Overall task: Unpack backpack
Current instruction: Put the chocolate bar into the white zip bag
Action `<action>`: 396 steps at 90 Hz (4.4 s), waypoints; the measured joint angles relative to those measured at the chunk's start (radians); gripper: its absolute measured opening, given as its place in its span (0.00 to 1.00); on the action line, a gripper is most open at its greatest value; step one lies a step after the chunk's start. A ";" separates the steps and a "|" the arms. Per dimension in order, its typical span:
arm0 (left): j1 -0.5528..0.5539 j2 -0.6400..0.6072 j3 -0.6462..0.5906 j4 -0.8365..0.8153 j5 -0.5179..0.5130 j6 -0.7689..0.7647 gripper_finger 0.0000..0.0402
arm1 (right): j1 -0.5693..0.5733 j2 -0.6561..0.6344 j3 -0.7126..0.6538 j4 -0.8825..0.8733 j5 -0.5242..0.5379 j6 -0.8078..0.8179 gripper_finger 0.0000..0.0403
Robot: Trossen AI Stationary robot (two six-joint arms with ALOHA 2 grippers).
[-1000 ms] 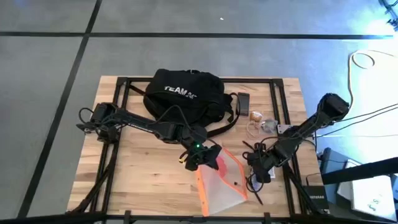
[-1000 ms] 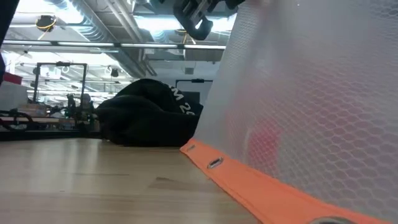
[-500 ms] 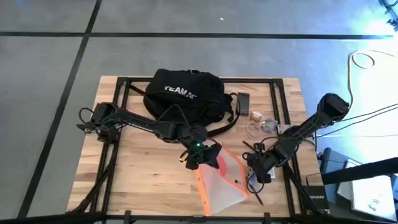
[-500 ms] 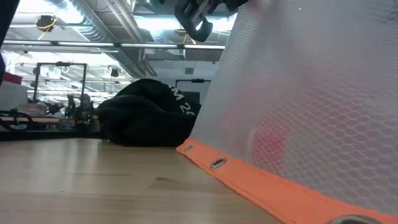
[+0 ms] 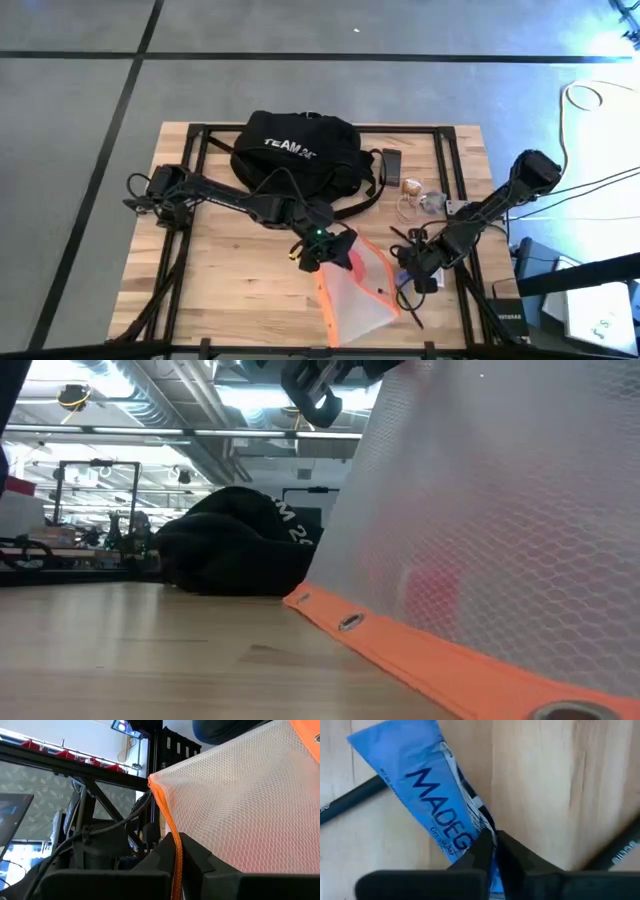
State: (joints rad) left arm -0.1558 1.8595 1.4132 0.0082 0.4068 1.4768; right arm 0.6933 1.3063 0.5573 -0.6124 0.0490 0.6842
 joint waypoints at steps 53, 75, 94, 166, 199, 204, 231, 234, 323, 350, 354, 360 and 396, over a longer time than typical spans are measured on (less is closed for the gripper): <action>0.000 0.000 0.000 0.000 0.000 -0.004 0.00 | 0.000 -0.191 0.158 -0.376 0.110 0.094 0.00; 0.007 0.000 0.000 -0.001 0.000 -0.021 0.00 | 0.000 -0.296 0.288 -0.456 0.268 0.093 0.00; 0.014 0.000 0.000 -0.007 0.000 -0.023 0.00 | 0.000 -0.293 0.402 -0.561 0.342 0.085 0.00; 0.012 0.000 0.000 -0.087 0.000 -0.023 0.00 | -0.095 -0.046 0.411 -0.622 0.582 0.257 0.22; 0.013 0.000 0.000 -0.079 0.000 -0.008 0.00 | -0.268 -0.139 0.062 -0.047 0.555 -0.051 0.70; 0.014 0.000 0.000 -0.079 0.001 -0.008 0.00 | -0.312 -0.173 0.015 0.018 0.525 -0.081 0.74; 0.016 0.001 0.000 -0.079 0.001 -0.009 0.00 | -0.473 -0.207 -0.162 0.267 0.412 -0.189 0.80; 0.018 0.001 0.000 -0.079 0.001 -0.009 0.00 | -0.483 -0.200 -0.171 0.279 0.411 -0.189 0.80; 0.021 0.001 0.000 -0.079 0.001 -0.023 0.00 | -0.569 0.012 -0.176 0.383 0.315 -0.283 0.30; 0.021 0.001 0.000 -0.082 0.001 -0.030 0.00 | -0.570 -0.091 -0.183 0.325 0.259 -0.349 0.18; 0.021 0.001 0.000 -0.082 0.000 -0.030 0.00 | -0.570 -0.123 -0.184 0.305 0.243 -0.352 0.17; 0.021 0.001 0.000 -0.082 0.000 -0.030 0.00 | -0.570 -0.184 -0.184 0.267 0.242 -0.351 0.15; 0.031 0.001 0.000 -0.081 0.001 -0.037 0.00 | -0.568 -0.540 -0.109 0.243 0.009 -0.239 0.01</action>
State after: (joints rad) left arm -0.1246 1.8603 1.4136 -0.0731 0.4076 1.4395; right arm 0.1249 0.7658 0.4487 -0.3694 0.0577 0.4454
